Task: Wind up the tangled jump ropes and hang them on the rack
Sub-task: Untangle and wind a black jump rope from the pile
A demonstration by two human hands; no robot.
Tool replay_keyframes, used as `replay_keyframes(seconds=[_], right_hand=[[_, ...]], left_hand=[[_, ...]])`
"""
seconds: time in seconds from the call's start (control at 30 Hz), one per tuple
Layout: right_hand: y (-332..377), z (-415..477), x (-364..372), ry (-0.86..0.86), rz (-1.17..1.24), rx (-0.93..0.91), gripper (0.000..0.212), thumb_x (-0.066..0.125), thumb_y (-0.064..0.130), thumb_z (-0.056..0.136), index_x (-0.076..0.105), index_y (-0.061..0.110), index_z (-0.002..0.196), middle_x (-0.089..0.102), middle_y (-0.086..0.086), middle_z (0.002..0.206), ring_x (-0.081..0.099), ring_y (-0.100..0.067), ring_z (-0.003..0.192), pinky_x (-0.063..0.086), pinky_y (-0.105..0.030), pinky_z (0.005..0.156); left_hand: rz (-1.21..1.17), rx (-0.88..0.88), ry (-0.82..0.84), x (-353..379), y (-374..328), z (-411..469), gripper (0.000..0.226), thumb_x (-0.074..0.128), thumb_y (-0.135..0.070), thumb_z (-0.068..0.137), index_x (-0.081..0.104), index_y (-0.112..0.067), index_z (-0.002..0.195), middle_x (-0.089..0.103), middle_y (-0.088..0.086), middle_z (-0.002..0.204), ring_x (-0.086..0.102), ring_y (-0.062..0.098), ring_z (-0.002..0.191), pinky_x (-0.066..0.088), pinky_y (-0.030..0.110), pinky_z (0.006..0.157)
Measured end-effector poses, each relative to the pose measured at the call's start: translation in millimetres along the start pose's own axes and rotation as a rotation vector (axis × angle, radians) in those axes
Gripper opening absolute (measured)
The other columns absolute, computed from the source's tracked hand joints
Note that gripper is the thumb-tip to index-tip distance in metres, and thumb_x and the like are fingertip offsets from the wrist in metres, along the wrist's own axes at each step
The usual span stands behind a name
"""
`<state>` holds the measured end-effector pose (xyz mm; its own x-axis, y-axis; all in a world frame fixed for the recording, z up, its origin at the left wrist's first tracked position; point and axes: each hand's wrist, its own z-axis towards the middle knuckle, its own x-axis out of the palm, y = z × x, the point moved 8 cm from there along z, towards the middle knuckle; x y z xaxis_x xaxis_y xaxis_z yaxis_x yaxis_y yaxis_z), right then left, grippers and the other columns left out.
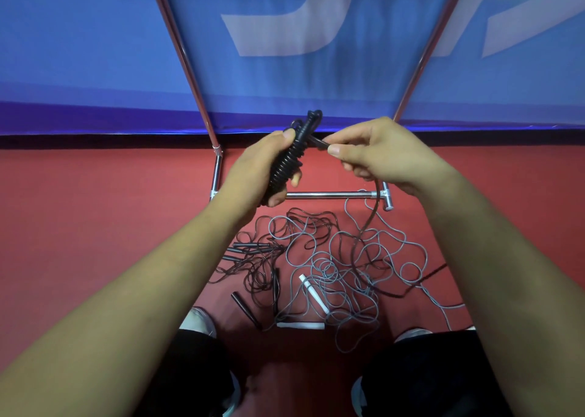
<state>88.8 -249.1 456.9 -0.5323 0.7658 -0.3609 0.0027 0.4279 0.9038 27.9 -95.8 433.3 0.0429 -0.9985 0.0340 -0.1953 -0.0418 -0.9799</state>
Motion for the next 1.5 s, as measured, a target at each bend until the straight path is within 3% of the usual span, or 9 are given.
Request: replay_keyframes(seconds=[0.17,0.33,0.43,0.53,0.73,0.83,0.93,1.2,1.5], right_hand=[[14.6,-5.7,1.2,-0.015,-0.262,-0.069,0.012,0.064,0.026,0.096,0.073,0.019,0.098,0.057,0.005,0.057,0.042,-0.002,0.042,0.035,-0.016,0.047],[32.5,-12.0,1.9,-0.048,-0.399,-0.161,0.012,0.064,0.027,0.095,0.072,0.017,0.094,0.059,0.008,0.055,0.05,0.005,0.047,0.035,-0.006,0.051],[31.3,-13.2,2.5,-0.011,-0.429,-0.165,0.009,0.065,0.022,0.095,0.069,0.021,0.088,0.054,0.025,0.048,0.051,0.011,0.049,0.033,-0.005,0.053],[27.5,-13.4,3.1,0.0,-0.452,-0.163,0.008,0.064,0.025,0.095,0.069,0.026,0.089,0.054,0.027,0.05,0.052,0.011,0.052,0.035,-0.011,0.058],[31.2,-15.7,13.6,0.04,-0.588,-0.199,0.013,0.064,0.023,0.093,0.075,0.017,0.092,0.056,0.007,0.06,0.047,0.0,0.053,0.034,-0.015,0.05],[29.8,-15.7,21.1,0.093,-0.686,-0.21,0.016,0.062,0.022,0.092,0.071,0.012,0.082,0.064,-0.01,0.072,0.055,-0.018,0.062,0.043,-0.033,0.06],[25.4,-16.6,30.0,0.144,-0.752,-0.209,0.016,0.061,0.019,0.091,0.066,0.015,0.076,0.064,-0.009,0.071,0.058,-0.026,0.069,0.041,-0.033,0.059],[16.7,-18.6,23.8,0.171,-0.658,-0.096,0.018,0.065,0.019,0.09,0.065,0.021,0.072,0.06,0.0,0.059,0.052,-0.008,0.049,0.037,-0.016,0.045],[23.0,-13.4,31.3,0.125,-0.752,-0.182,0.011,0.071,0.02,0.086,0.071,0.012,0.08,0.063,0.0,0.069,0.057,-0.017,0.067,0.042,-0.025,0.058]], left_hand=[[-0.048,-0.069,-0.102,-11.3,6.1,2.8,0.034,0.043,-0.05,0.101,0.061,-0.022,0.093,0.059,0.01,0.064,0.029,0.017,0.038,0.012,0.034,0.049],[-0.087,-0.077,-0.128,-16.3,7.5,5.0,0.034,0.049,-0.051,0.097,0.064,-0.021,0.099,0.06,0.008,0.067,0.034,0.019,0.039,0.022,0.023,0.04],[-0.097,-0.006,-0.095,-15.9,4.6,6.5,0.036,0.05,-0.044,0.096,0.063,-0.023,0.123,0.062,-0.003,0.076,0.054,0.018,0.059,0.028,0.021,0.039],[-0.021,0.006,-0.083,-15.1,3.3,5.8,0.038,0.053,-0.045,0.097,0.064,-0.029,0.13,0.062,-0.003,0.075,0.054,0.021,0.068,0.03,0.023,0.042],[0.251,0.114,-0.099,-18.5,-3.3,3.6,0.02,0.066,-0.035,0.095,0.066,-0.034,0.115,0.065,-0.008,0.07,0.058,0.009,0.056,0.038,0.026,0.046],[0.718,0.146,-0.09,-19.6,-1.4,2.7,0.036,0.062,-0.064,0.083,0.058,-0.05,0.115,0.069,-0.016,0.084,0.064,0.012,0.073,0.049,0.034,0.063],[1.04,0.147,-0.069,-17.8,1.7,4.1,0.046,0.057,-0.072,0.084,0.047,-0.051,0.123,0.07,-0.013,0.102,0.064,0.02,0.095,0.052,0.038,0.081],[1.288,0.103,-0.044,-21.0,7.5,8.7,0.052,0.052,-0.077,0.084,0.055,-0.045,0.125,0.07,-0.006,0.109,0.064,0.026,0.105,0.041,0.032,0.072],[1.49,0.087,0.005,-11.7,17.0,5.1,0.054,0.052,-0.077,0.084,0.053,-0.043,0.126,0.07,-0.001,0.111,0.065,0.03,0.104,0.039,0.032,0.071]])
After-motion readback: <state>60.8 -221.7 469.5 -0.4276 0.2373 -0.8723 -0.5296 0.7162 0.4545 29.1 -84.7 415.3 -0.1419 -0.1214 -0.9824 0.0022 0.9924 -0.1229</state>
